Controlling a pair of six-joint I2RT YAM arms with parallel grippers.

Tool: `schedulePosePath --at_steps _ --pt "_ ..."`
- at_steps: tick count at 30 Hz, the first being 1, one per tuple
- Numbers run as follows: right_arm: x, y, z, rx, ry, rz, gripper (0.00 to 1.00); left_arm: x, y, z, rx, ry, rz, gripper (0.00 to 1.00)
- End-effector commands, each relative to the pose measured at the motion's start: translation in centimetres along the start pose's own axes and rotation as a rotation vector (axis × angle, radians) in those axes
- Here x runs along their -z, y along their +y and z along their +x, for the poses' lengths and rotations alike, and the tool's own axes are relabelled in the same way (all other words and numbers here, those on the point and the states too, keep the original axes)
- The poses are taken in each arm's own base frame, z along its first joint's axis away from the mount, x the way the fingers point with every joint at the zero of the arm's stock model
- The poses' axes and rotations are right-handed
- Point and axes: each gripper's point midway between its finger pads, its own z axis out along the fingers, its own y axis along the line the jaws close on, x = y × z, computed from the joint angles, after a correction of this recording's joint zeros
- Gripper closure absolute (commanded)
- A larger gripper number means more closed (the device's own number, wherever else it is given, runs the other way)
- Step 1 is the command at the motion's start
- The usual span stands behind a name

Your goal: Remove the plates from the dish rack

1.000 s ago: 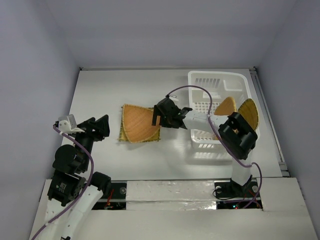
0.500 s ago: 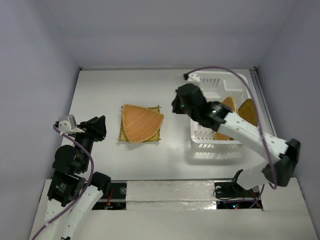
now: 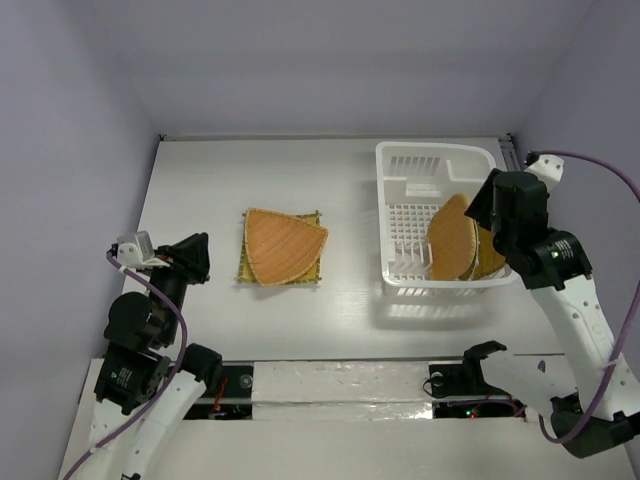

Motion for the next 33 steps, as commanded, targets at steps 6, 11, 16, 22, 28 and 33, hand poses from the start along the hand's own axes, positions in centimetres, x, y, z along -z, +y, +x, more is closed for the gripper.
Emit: schedulePosePath --at_steps 6,11,16,22,28,33 --pt "-3.6 -0.2 6.0 0.142 0.184 -0.024 0.4 -0.4 -0.5 -0.2 -0.003 -0.014 0.023 0.71" --pt "-4.5 -0.5 7.5 0.155 0.221 -0.025 0.47 -0.5 -0.5 -0.1 -0.006 -0.01 0.021 0.69" --pt "-4.9 0.4 8.4 0.157 0.248 -0.067 0.65 -0.6 -0.5 -0.1 -0.009 -0.008 0.02 0.68" --pt "-5.5 0.3 8.7 0.185 0.264 -0.047 0.79 -0.6 -0.5 -0.1 -0.006 -0.007 0.018 0.67" --pt "-4.5 -0.1 6.0 0.205 0.207 -0.034 1.0 -0.6 -0.6 -0.1 -0.005 -0.008 0.022 0.66" --pt "-3.5 -0.2 3.2 0.213 0.15 -0.025 1.0 -0.6 -0.6 -0.2 -0.004 -0.011 0.023 0.66"
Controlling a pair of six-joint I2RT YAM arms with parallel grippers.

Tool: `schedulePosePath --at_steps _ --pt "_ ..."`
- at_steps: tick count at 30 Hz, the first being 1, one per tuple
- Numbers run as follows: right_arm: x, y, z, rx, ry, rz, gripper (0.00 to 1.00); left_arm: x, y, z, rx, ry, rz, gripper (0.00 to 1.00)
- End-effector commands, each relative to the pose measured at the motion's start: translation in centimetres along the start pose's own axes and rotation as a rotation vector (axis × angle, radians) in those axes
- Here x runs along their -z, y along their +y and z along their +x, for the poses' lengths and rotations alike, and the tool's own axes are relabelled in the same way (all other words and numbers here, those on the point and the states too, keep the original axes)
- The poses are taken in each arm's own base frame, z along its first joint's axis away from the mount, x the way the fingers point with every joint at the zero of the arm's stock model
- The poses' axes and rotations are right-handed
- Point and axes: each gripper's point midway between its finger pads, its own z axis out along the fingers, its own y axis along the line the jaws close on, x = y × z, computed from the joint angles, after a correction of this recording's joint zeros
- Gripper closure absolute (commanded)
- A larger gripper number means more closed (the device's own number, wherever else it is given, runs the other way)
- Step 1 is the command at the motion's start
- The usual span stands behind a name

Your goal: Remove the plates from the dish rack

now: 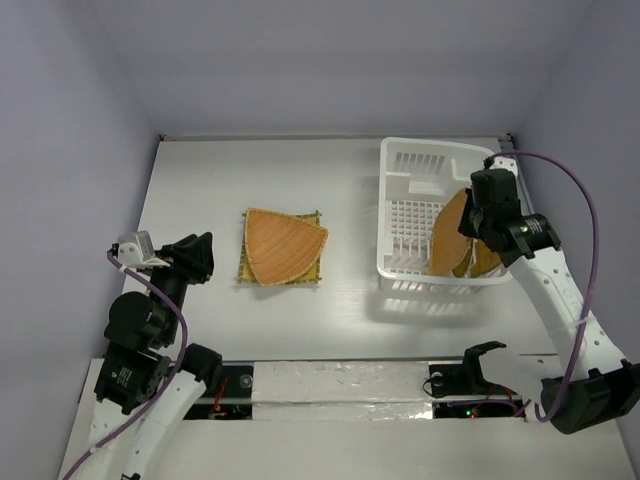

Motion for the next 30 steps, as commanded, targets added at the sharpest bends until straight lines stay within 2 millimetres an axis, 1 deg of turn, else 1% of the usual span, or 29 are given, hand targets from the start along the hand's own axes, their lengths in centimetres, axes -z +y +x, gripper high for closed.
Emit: schedulePosePath --at_steps 1,2,7,10,14,16,17,18,20,21,22,23,24,26,27,29,30 --pt "2.8 -1.1 -4.9 -0.031 -0.146 0.027 1.0 -0.5 -0.5 -0.3 0.001 -0.016 0.022 0.66" --pt "3.6 -1.2 -5.8 -0.033 -0.171 0.02 1.0 -0.5 -0.5 -0.2 0.001 -0.014 0.021 0.66" --pt "6.2 -2.4 -8.1 -0.052 -0.241 0.044 1.0 -0.5 -0.5 -0.2 -0.001 -0.013 0.02 0.65" --pt "8.4 -2.6 -9.9 -0.094 -0.312 0.017 1.0 -0.6 -0.5 -0.1 -0.001 -0.01 0.019 0.65" --pt "11.5 -2.3 -12.0 -0.175 -0.405 -0.069 1.0 -0.6 -0.5 -0.1 0.002 -0.01 0.019 0.65" --pt "13.2 -1.7 -13.2 -0.222 -0.461 -0.137 1.0 -0.6 -0.5 -0.1 0.003 -0.011 0.018 0.65" --pt "13.6 -1.5 -13.2 -0.232 -0.467 -0.159 1.0 -0.6 -0.5 -0.1 0.001 -0.01 0.017 0.65" --pt "14.2 -0.7 -13.7 -0.244 -0.485 -0.215 1.0 -0.6 -0.5 -0.1 0.002 -0.009 0.019 0.65" --pt "15.1 0.2 -14.1 -0.282 -0.506 -0.286 1.0 -0.6 -0.5 -0.1 0.002 -0.008 0.017 0.65" --pt "15.9 1.5 -14.7 -0.292 -0.523 -0.37 1.0 -0.6 -0.5 -0.1 0.003 -0.008 0.017 0.65" --pt "16.3 2.4 -14.9 -0.301 -0.531 -0.427 1.0 -0.6 -0.5 -0.1 0.004 -0.01 0.017 0.65" --pt "15.9 3.4 -14.4 -0.334 -0.512 -0.478 1.0 -0.7 -0.5 -0.1 0.002 -0.008 0.017 0.64" --pt "16.9 5.3 -15.0 -0.344 -0.53 -0.598 1.0 -0.6 -0.5 -0.1 0.004 -0.011 0.018 0.64" --pt "17.2 7.8 -15.0 -0.402 -0.502 -0.747 1.0 -0.6 -0.5 -0.1 0.003 -0.011 0.018 0.64" --pt "16.9 9.8 -14.6 -0.409 -0.486 -0.841 1.0 -0.7 -0.5 -0.1 0.003 -0.008 0.017 0.64" --pt "16.6 12.0 -14.2 -0.461 -0.441 -0.927 1.0 -0.6 -0.5 0.0 0.005 -0.009 0.015 0.64" --pt "16.2 13.4 -14.5 -0.471 -0.438 -0.964 1.0 -0.7 -0.4 0.0 0.001 -0.008 0.013 0.64"
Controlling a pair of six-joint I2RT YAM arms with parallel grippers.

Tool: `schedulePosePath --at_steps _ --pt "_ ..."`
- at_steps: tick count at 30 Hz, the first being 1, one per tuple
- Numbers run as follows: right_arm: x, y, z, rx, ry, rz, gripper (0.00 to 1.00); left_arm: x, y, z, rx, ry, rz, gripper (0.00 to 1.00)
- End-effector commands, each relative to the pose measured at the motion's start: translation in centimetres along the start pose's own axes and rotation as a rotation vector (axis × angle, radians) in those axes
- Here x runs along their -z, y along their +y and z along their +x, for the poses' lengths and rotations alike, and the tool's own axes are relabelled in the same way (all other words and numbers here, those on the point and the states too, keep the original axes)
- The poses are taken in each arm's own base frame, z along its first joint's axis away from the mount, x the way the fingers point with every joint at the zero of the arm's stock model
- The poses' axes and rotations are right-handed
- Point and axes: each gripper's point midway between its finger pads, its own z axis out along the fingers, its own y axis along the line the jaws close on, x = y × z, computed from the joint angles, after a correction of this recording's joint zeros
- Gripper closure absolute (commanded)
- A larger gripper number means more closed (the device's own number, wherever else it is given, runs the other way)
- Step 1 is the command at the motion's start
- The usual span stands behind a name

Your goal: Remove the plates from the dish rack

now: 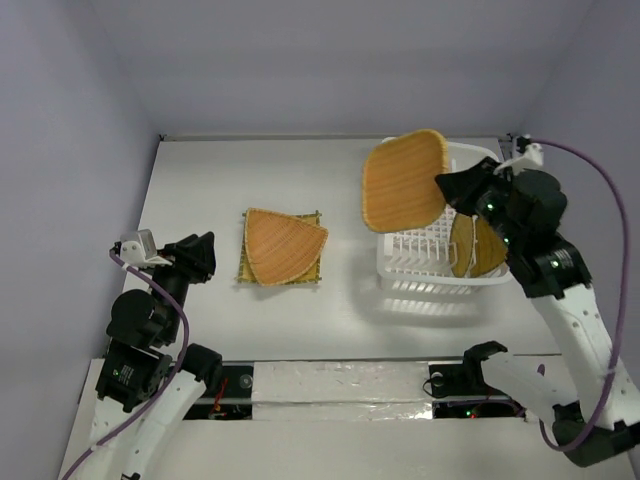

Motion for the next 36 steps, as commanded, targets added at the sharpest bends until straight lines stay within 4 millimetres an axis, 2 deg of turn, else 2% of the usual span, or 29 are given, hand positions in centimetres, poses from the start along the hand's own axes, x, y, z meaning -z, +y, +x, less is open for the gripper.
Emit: schedulePosePath --at_steps 1,3,5,6,8,9,10,11,12,13,14,16,17,20,24,29,36 --pt "-2.1 8.5 -0.3 -0.17 -0.028 -0.355 1.0 -0.4 -0.5 -0.4 0.006 -0.02 0.018 0.64" --pt "-4.1 10.2 1.4 -0.213 0.004 -0.395 1.0 -0.4 -0.5 -0.4 0.008 -0.021 0.017 0.64" --pt "-5.1 12.6 3.8 -0.265 0.063 -0.453 1.0 -0.4 -0.5 -0.4 0.008 -0.02 0.017 0.64" --pt "-6.8 13.5 5.2 -0.279 0.079 -0.468 1.0 -0.4 -0.5 -0.4 0.007 -0.018 0.016 0.64" --pt "-7.9 15.3 7.7 -0.302 0.135 -0.493 1.0 -0.4 -0.5 -0.4 0.007 -0.02 0.015 0.64" --pt "-8.7 15.9 8.6 -0.312 0.144 -0.497 1.0 -0.4 -0.4 -0.5 0.008 -0.022 0.014 0.64" --pt "-10.4 15.9 10.8 -0.316 0.181 -0.476 1.0 -0.4 -0.5 -0.4 0.007 -0.02 0.015 0.64" --pt "-10.6 16.5 12.0 -0.343 0.212 -0.492 1.0 -0.4 -0.4 -0.5 0.007 -0.023 0.015 0.64" --pt "-11.0 17.4 12.3 -0.361 0.206 -0.525 1.0 -0.4 -0.4 -0.4 0.008 -0.022 0.014 0.64" --pt "-11.3 17.7 13.1 -0.371 0.219 -0.534 1.0 -0.4 -0.4 -0.4 0.006 -0.022 0.014 0.64" --pt "-12.4 17.6 15.0 -0.375 0.251 -0.516 1.0 -0.4 -0.4 -0.4 0.006 -0.021 0.016 0.64" --pt "-13.2 18.2 16.2 -0.39 0.269 -0.533 1.0 -0.4 -0.5 -0.4 0.006 -0.019 0.016 0.64" --pt "-14.1 17.9 17.5 -0.402 0.289 -0.52 1.0 -0.4 -0.4 -0.4 0.004 -0.019 0.016 0.64" --pt "-15.0 17.6 19.4 -0.412 0.311 -0.507 1.0 -0.4 -0.4 -0.3 0.005 -0.018 0.014 0.64" --pt "-16.4 16.1 22.8 -0.42 0.362 -0.467 1.0 -0.4 -0.4 -0.3 0.005 -0.018 0.014 0.64" --pt "-16.8 14.1 26.8 -0.418 0.427 -0.419 1.0 -0.5 -0.5 -0.3 0.004 -0.015 0.015 0.64" --pt "-16.4 11.1 30.1 -0.429 0.467 -0.362 1.0 -0.5 -0.4 -0.3 0.003 -0.016 0.013 0.64"
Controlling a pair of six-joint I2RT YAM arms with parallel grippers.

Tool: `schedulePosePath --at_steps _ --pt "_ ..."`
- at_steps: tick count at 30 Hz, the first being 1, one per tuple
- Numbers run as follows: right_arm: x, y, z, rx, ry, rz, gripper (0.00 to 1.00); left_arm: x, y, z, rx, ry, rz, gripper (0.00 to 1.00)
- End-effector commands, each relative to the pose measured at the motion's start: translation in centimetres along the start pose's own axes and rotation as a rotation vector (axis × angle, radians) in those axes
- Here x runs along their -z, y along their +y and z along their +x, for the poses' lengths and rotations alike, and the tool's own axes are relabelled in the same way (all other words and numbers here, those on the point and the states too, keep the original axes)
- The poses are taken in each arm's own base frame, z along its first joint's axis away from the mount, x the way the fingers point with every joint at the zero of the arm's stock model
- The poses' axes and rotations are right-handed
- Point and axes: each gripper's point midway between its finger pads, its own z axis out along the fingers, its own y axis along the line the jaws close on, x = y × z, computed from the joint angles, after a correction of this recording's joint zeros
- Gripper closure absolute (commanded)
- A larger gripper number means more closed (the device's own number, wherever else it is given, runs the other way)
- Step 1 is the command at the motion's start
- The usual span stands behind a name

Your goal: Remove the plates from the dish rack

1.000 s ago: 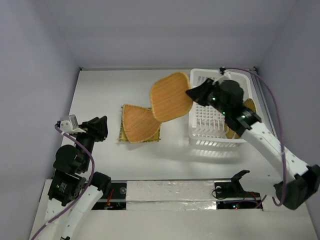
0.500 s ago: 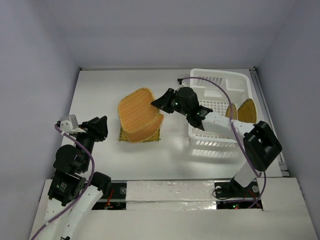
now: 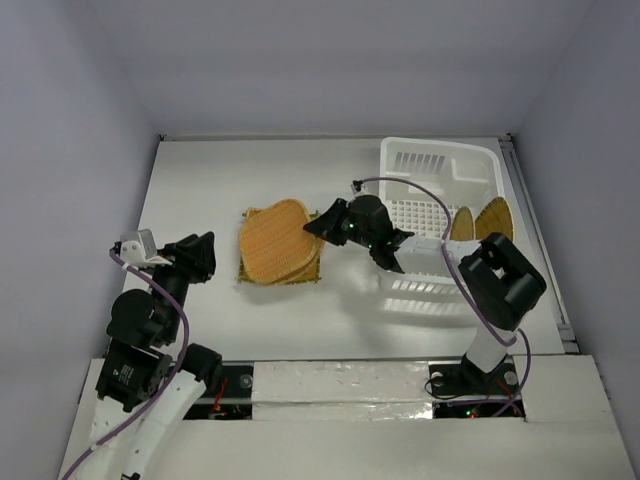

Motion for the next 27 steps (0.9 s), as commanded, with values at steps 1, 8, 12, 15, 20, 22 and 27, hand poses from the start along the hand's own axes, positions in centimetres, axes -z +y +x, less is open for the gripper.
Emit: schedulePosePath --at_steps 1,8,12,15,20,22,27 --pt "0.5 3.1 -0.9 -0.019 -0.055 -0.133 0.99 -0.5 -0.5 -0.4 0.004 -0.019 0.015 0.64" --pt "0.6 -1.5 1.5 -0.013 -0.014 -0.02 0.58 -0.4 -0.5 -0.4 0.006 -0.018 0.02 0.64" --pt "0.6 -3.4 1.8 0.039 0.003 0.084 0.45 -0.5 -0.5 -0.3 0.005 -0.015 0.02 0.64" --pt "0.6 -4.1 1.4 0.07 -0.002 0.135 0.41 -0.4 -0.6 -0.3 0.008 -0.018 0.024 0.64" --pt "0.3 -4.4 -0.2 0.137 -0.033 0.23 0.21 -0.5 -0.6 -0.3 0.006 -0.017 0.023 0.64" --pt "0.3 -3.5 -0.7 0.18 -0.034 0.246 0.17 -0.5 -0.6 -0.3 0.006 -0.017 0.023 0.64" --pt "0.2 -3.7 -1.6 0.295 0.001 0.333 0.07 -0.4 -0.6 -0.4 0.007 -0.019 0.026 0.64"
